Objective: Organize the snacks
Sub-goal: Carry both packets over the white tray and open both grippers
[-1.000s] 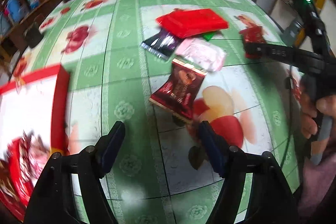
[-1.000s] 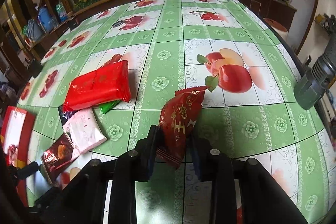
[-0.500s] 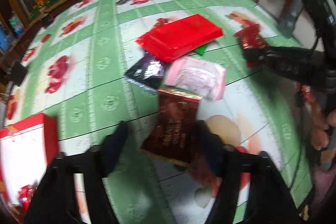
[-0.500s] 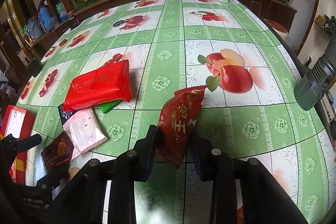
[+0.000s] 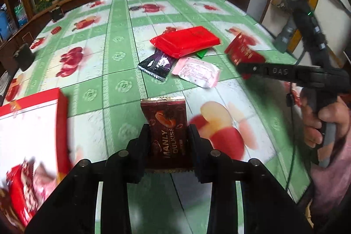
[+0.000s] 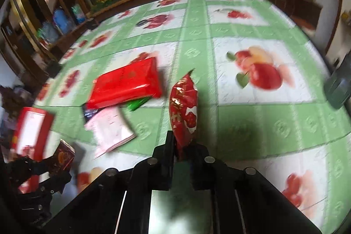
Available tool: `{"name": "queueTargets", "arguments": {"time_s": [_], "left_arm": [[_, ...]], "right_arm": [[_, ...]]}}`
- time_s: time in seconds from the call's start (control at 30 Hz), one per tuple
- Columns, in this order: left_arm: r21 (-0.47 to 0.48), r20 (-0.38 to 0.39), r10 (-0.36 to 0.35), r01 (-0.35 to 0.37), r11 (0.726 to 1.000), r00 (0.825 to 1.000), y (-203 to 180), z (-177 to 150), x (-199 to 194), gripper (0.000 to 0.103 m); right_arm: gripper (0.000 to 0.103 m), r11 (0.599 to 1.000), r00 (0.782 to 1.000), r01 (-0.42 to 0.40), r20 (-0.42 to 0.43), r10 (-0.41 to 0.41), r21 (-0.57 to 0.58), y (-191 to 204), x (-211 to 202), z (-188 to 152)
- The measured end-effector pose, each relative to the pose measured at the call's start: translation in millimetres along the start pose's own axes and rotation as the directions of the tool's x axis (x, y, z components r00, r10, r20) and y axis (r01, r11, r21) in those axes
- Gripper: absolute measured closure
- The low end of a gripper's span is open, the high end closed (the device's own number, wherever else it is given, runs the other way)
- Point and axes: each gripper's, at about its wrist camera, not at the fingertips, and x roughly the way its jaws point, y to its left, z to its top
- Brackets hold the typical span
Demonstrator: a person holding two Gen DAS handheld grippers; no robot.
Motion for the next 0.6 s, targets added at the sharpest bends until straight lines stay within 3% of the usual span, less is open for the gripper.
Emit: {"name": "queueTargets", "arguments": {"time_s": [0.3, 0.47, 0.6], "left_arm": [[-0.033, 0.099, -0.033, 0.036, 0.999, 0.995, 11, -29, -53, 0.072], [-0.099, 0.173, 0.025, -0.008, 0.995, 0.985, 42, -48, -84, 0.072], [-0.19, 0.203, 0.104, -0.065, 0.98, 0.974, 81, -62, -102, 0.071]], "right_arm": [[0.093, 0.989, 0.989, -0.145, 0.012, 0.145, -0.002, 7, -23, -44], [0.093, 0.975, 0.978, -0.205, 0.01, 0.207, -0.089, 50, -34, -55], [0.093, 0.947, 0.968, -0.249, -0.011, 0.253, -0.204, 109, -37, -62]]}}
